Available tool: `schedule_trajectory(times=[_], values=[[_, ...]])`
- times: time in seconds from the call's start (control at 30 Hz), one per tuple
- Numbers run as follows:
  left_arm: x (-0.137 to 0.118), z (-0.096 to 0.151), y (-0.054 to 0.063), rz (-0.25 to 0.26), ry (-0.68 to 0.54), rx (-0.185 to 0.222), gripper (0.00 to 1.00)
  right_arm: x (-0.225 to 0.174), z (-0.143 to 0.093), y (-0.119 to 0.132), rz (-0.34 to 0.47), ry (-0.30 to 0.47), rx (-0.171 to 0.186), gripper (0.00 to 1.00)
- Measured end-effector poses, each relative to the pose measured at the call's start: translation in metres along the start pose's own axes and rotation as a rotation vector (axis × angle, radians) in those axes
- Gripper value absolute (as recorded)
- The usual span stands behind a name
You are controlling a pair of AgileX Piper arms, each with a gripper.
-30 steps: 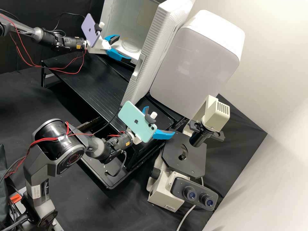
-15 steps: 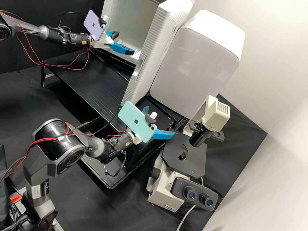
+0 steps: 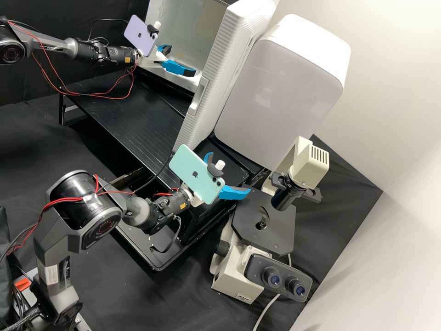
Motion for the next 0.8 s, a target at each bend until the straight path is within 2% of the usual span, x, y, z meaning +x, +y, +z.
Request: schedule_trajectory(times=[0.03,0.3,0.5,0.7,0.73,0.77,0.8], values=[[0.003,-0.002,-0.002,-0.007,0.009,-0.019,1.0,0.0,0.0,0.0,0.0,0.0,0.0,1.0],[0.011,-0.001,0.002,-0.006,0.005,-0.068,1.0,0.0,0.0,0.0,0.0,0.0,0.0,1.0],[0.012,-0.002,0.002,-0.005,0.011,-0.079,1.0,0.0,0.0,0.0,0.0,0.0,0.0,1.0],[0.012,-0.01,0.004,0.035,0.09,-0.05,1.0,0.0,0.0,0.0,0.0,0.0,0.0,1.0],[0.012,-0.009,0.003,0.047,0.109,-0.075,1.0,0.0,0.0,0.0,0.0,0.0,0.0,1.0],[0.013,-0.006,0.002,0.048,0.123,-0.033,1.0,0.0,0.0,0.0,0.0,0.0,0.0,1.0],[0.013,-0.004,0.0,0.05,0.152,-0.017,1.0,0.0,0.0,0.0,0.0,0.0,0.0,1.0]])
